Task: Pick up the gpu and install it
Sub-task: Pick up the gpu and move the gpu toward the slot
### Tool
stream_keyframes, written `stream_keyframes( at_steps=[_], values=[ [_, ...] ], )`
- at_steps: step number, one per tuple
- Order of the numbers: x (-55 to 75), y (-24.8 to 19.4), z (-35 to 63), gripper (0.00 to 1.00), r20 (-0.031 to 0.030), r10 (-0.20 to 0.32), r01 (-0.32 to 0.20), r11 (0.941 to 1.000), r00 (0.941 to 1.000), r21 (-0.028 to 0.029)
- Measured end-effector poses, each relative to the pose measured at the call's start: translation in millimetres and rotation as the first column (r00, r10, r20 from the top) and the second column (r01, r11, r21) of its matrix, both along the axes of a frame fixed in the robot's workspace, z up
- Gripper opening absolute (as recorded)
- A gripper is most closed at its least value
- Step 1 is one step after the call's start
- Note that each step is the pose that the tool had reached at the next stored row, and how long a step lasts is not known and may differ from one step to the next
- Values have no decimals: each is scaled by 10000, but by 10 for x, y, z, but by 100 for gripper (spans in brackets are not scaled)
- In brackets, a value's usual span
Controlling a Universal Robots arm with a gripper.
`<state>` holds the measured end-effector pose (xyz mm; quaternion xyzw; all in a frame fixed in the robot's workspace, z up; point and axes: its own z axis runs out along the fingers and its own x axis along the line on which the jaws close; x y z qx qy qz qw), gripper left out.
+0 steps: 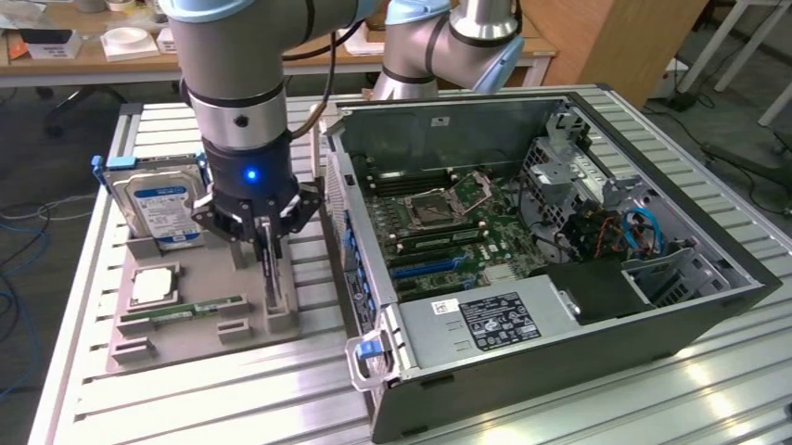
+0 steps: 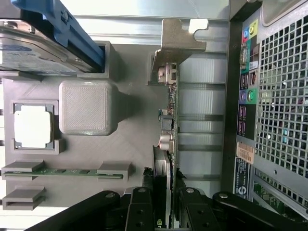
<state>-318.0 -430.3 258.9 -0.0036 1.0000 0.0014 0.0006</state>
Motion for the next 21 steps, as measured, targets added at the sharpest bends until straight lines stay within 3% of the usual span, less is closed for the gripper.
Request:
stream_keyframes(
  at_steps=[2, 9, 21],
  values=[
    [0, 0, 7, 27, -2, 0, 0, 10000, 10000, -24],
    [0, 0, 16, 27, -9, -1, 0, 9991, 10000, -422],
    [0, 0, 44, 27, -9, 0, 0, 9990, 10000, -439]
  ],
)
